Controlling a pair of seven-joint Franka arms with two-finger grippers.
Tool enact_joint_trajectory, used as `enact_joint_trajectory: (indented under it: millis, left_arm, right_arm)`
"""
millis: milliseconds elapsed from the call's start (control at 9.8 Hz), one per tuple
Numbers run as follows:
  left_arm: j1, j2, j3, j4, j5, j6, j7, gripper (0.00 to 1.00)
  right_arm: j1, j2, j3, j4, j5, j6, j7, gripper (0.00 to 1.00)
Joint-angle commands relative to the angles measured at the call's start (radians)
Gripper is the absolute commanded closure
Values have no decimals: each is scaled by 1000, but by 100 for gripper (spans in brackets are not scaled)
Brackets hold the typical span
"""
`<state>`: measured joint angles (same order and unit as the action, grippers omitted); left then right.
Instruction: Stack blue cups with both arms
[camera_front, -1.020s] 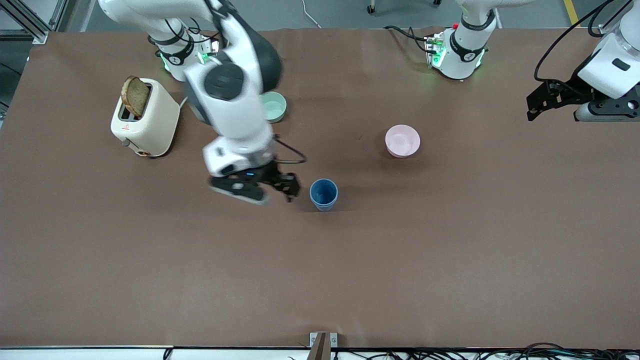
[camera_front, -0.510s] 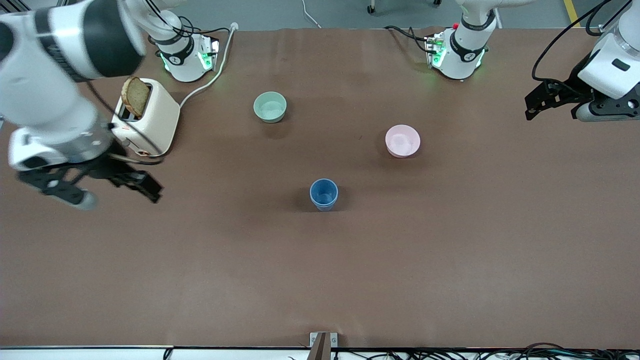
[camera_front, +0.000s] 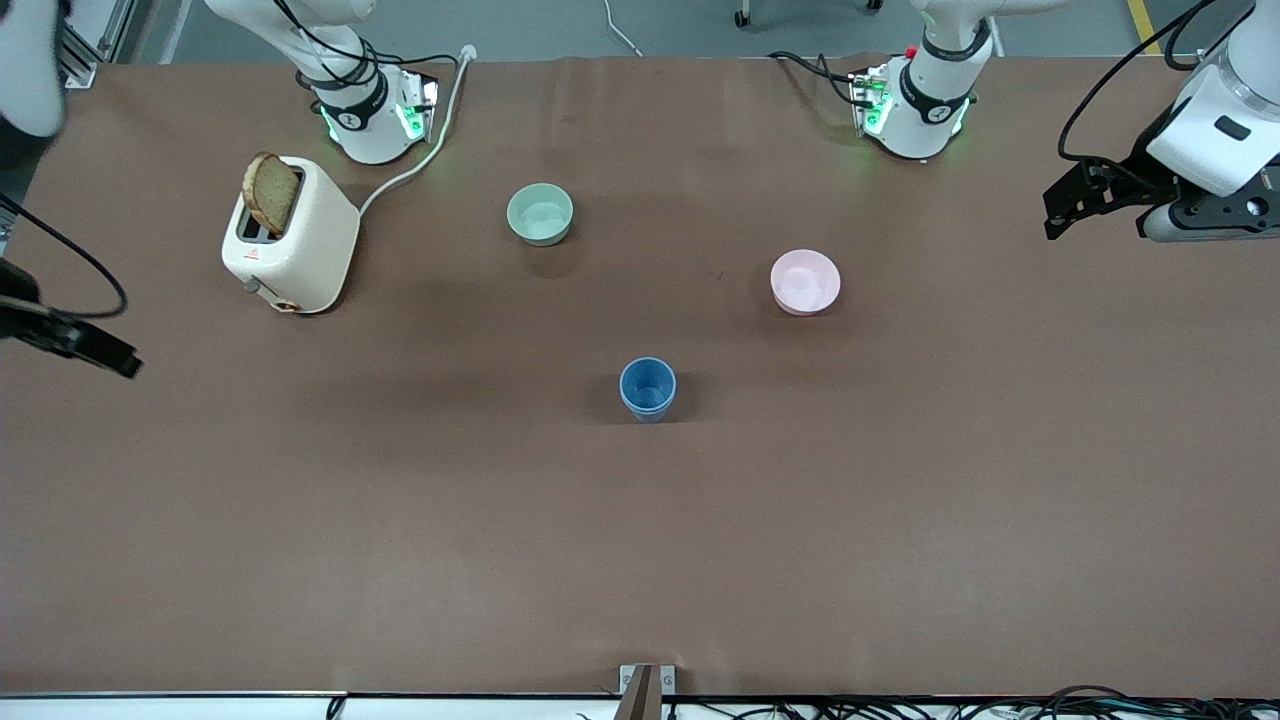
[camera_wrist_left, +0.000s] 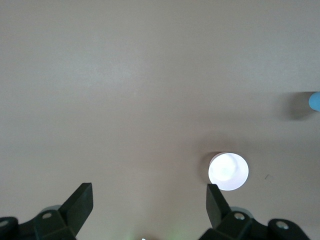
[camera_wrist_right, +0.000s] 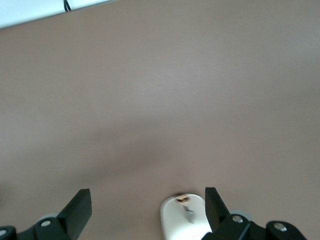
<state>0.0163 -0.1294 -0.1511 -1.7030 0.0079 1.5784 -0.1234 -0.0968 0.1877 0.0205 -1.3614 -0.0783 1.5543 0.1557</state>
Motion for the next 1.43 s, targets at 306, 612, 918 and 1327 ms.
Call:
enact_joint_trajectory:
  millis: [306, 612, 918, 1327]
  left_arm:
    - [2, 39, 2, 31, -6, -3, 19, 0]
    - [8, 47, 11, 72, -3, -5, 21, 0]
    - [2, 63, 8, 74, -3, -28, 21, 0]
    - [-5, 66, 5, 74, -8, -61, 19, 0]
  right_arm:
    - [-38, -237, 19, -258, 57, 28, -145, 0]
    - [-23, -234, 22, -219, 55, 26, -134, 0]
    - [32, -211, -23, -174, 51, 23, -139, 0]
    - [52, -209, -57, -174, 57, 24, -136, 0]
